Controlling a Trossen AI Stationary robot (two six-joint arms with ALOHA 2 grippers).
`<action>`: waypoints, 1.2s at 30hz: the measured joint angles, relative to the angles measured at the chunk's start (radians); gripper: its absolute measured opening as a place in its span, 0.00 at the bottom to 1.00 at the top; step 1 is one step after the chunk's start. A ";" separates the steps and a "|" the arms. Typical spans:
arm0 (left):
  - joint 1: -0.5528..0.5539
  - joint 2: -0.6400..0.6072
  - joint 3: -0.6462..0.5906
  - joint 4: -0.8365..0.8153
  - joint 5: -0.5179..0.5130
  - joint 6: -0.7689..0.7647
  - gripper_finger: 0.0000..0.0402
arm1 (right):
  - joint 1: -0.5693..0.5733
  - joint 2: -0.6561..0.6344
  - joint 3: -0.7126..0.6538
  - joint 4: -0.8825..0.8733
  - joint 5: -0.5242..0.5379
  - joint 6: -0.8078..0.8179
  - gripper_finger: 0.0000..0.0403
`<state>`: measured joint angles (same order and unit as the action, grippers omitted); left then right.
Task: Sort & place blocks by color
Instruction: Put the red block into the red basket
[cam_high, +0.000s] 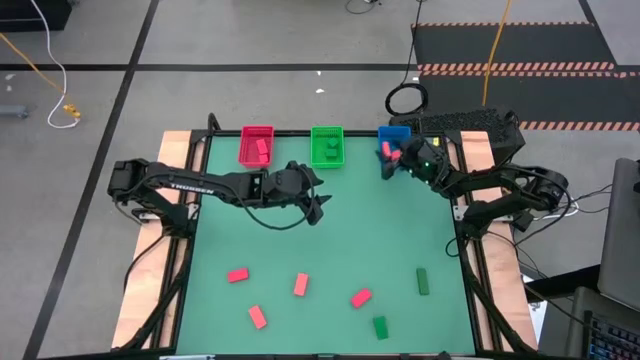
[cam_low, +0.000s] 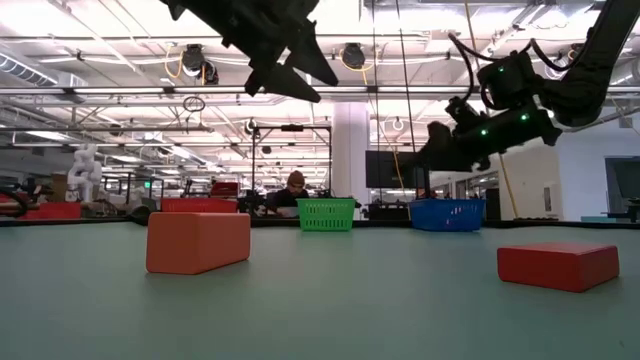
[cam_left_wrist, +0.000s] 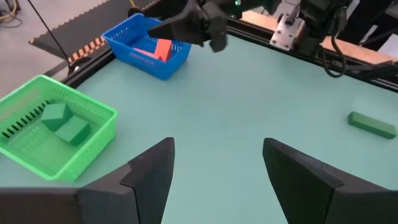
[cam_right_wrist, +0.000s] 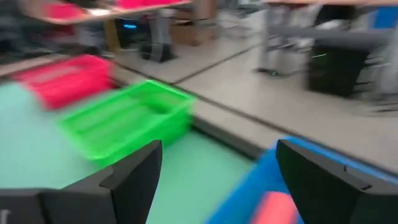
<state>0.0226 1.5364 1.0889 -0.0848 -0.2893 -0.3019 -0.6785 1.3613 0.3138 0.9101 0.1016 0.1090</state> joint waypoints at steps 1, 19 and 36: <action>-0.004 0.000 0.000 -0.002 0.000 -0.007 0.62 | 0.000 -0.002 0.000 -0.004 -0.053 0.019 0.75; -0.134 0.000 0.000 -0.228 -0.049 -0.187 0.62 | 0.553 -0.006 0.000 -0.167 -0.573 -0.065 0.71; -0.293 0.000 0.000 -0.198 -0.111 -0.341 0.62 | 1.134 0.047 0.002 -0.119 -0.022 -0.059 0.71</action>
<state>-0.2707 1.5364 1.0893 -0.2829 -0.4007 -0.6425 0.4559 1.4085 0.3154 0.7907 0.0796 0.0499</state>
